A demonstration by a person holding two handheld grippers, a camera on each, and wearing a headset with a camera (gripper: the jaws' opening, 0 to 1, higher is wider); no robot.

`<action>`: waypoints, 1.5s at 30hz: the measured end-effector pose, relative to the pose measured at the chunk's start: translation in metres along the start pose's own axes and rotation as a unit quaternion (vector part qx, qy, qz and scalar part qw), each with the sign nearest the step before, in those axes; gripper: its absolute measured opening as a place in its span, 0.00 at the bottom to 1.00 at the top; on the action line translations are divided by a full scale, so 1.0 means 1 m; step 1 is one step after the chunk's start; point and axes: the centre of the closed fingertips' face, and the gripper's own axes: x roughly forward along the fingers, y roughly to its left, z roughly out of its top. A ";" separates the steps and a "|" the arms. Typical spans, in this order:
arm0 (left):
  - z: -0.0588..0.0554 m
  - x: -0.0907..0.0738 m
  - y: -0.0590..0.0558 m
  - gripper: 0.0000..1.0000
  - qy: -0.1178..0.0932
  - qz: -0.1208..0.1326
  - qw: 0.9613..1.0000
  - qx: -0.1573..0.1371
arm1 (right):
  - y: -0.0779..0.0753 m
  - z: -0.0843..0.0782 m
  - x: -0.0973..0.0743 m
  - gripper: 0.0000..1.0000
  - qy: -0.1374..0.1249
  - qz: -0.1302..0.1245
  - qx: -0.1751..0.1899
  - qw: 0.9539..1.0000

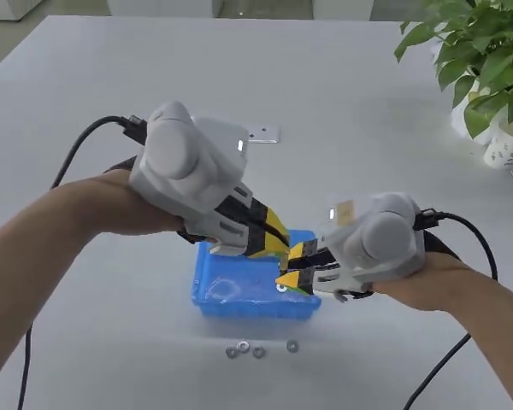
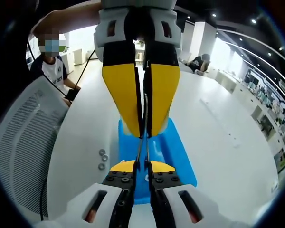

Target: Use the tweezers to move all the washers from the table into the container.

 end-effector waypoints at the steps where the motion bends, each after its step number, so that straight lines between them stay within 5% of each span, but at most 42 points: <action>1: 0.001 -0.001 -0.001 0.06 0.000 0.001 1.000 0.001 | 0.001 0.001 -0.001 0.11 -0.001 -0.001 0.000 1.000; 19: 0.012 -0.002 -0.020 0.06 -0.006 -0.002 1.000 0.014 | 0.020 0.003 -0.015 0.11 -0.004 -0.017 0.008 1.000; 45: -0.008 0.027 -0.048 0.06 0.005 -0.042 0.999 0.010 | 0.053 -0.030 -0.002 0.12 0.010 0.002 0.033 0.999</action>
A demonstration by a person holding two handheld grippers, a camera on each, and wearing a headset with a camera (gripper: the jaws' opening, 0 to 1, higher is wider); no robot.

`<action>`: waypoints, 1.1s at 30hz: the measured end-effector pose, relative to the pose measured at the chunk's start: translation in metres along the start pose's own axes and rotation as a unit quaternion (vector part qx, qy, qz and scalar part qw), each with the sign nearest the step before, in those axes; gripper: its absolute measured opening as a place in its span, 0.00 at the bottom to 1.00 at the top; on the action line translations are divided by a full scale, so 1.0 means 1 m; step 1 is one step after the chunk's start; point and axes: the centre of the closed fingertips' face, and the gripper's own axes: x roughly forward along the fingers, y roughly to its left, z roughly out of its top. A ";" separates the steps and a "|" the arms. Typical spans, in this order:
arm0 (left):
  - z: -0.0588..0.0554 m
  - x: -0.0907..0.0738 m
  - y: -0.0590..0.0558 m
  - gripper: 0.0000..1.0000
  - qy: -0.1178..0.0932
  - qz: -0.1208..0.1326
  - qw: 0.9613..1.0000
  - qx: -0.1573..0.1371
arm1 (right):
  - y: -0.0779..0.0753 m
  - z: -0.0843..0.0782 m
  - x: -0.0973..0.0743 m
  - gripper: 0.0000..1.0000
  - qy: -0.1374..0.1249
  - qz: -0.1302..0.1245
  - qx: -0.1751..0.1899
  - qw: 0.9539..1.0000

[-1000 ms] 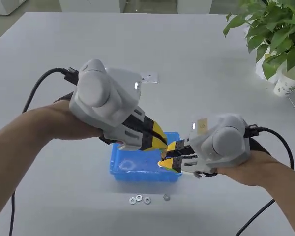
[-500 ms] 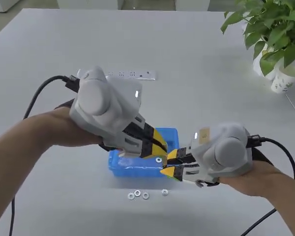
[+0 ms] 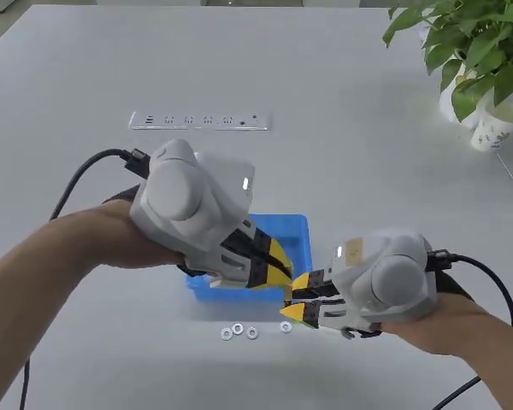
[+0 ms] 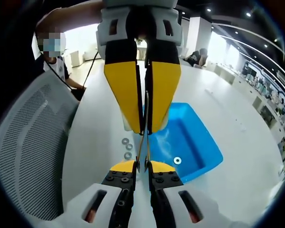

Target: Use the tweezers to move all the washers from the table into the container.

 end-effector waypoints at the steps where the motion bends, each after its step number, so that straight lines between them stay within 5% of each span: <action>1: -0.001 0.001 0.000 0.06 0.001 -0.001 1.000 0.000 | 0.000 -0.001 0.001 0.12 0.000 0.000 0.000 1.000; 33: -0.024 0.021 -0.013 0.06 0.010 -0.027 0.999 -0.026 | 0.015 -0.025 0.022 0.12 0.013 0.025 0.009 1.000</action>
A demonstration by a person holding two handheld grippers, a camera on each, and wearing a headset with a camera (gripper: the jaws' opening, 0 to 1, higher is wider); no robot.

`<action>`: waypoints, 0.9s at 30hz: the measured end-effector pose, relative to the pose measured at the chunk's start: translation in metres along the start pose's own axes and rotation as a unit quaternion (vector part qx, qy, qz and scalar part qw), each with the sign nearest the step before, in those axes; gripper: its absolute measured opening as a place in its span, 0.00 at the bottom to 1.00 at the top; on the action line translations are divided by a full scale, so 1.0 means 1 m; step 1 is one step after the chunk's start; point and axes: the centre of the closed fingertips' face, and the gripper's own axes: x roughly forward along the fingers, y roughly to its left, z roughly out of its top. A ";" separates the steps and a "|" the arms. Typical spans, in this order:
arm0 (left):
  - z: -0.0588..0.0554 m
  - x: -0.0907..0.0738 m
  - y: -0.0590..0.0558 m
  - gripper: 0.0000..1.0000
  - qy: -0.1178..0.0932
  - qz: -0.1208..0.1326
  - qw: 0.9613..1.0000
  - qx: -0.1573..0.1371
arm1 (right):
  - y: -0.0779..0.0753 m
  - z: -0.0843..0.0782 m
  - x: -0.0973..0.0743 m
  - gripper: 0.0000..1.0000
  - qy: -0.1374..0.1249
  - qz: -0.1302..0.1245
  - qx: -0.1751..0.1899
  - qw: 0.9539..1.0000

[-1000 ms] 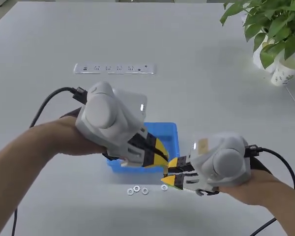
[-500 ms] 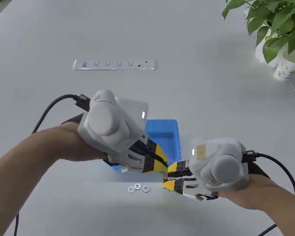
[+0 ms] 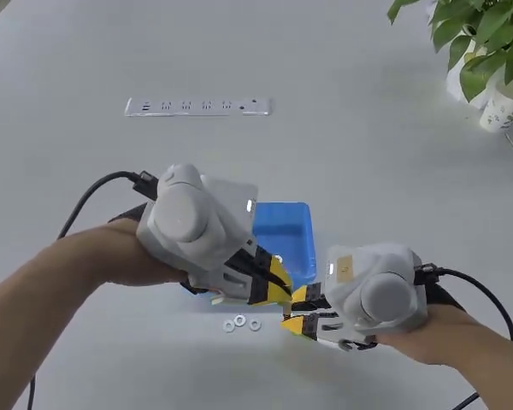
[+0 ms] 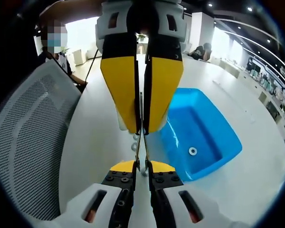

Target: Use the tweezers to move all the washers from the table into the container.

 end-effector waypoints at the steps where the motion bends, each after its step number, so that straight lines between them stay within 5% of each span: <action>1: -0.001 0.000 0.000 0.06 0.000 0.000 1.000 -0.001 | 0.000 -0.001 0.000 0.12 0.000 0.000 0.002 1.000; 27: 0.001 0.002 0.005 0.06 -0.003 0.000 1.000 -0.011 | -0.002 -0.005 0.001 0.12 0.002 -0.001 0.009 1.000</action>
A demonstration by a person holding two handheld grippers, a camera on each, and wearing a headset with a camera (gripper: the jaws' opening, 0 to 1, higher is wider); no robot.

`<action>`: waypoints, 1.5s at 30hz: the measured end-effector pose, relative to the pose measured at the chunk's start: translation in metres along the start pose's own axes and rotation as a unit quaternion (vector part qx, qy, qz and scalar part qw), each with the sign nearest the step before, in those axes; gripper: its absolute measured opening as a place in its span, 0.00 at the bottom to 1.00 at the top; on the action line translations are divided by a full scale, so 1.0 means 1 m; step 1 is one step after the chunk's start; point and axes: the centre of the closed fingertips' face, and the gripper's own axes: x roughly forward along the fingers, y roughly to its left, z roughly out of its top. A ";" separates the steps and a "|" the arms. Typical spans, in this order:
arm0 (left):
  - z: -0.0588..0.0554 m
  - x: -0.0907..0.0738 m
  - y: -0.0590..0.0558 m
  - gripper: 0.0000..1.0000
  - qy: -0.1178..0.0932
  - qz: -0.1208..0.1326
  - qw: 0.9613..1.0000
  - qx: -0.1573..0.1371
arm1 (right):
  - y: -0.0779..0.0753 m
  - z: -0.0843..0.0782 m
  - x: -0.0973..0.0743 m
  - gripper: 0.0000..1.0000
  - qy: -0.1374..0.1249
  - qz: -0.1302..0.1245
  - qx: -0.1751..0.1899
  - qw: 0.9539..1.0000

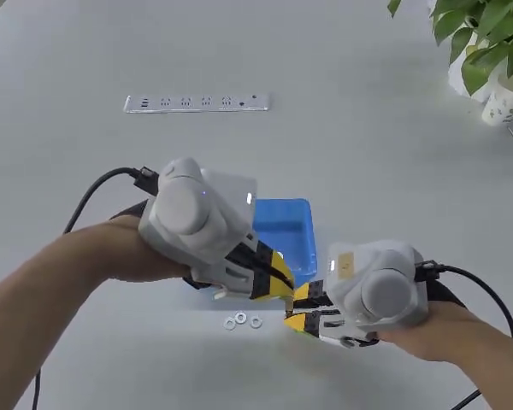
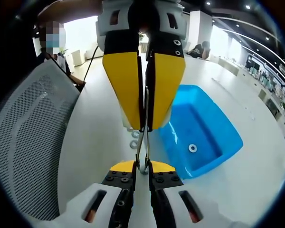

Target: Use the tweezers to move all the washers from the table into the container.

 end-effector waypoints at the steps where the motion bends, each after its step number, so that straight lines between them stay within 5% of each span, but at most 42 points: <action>1: 0.000 0.000 0.000 0.06 0.000 -0.001 1.000 0.000 | 0.000 0.000 0.000 0.12 0.000 0.000 0.000 1.000; 45: 0.002 -0.001 0.000 0.06 -0.001 0.002 1.000 -0.001 | 0.000 0.002 -0.004 0.09 0.003 0.002 0.012 1.000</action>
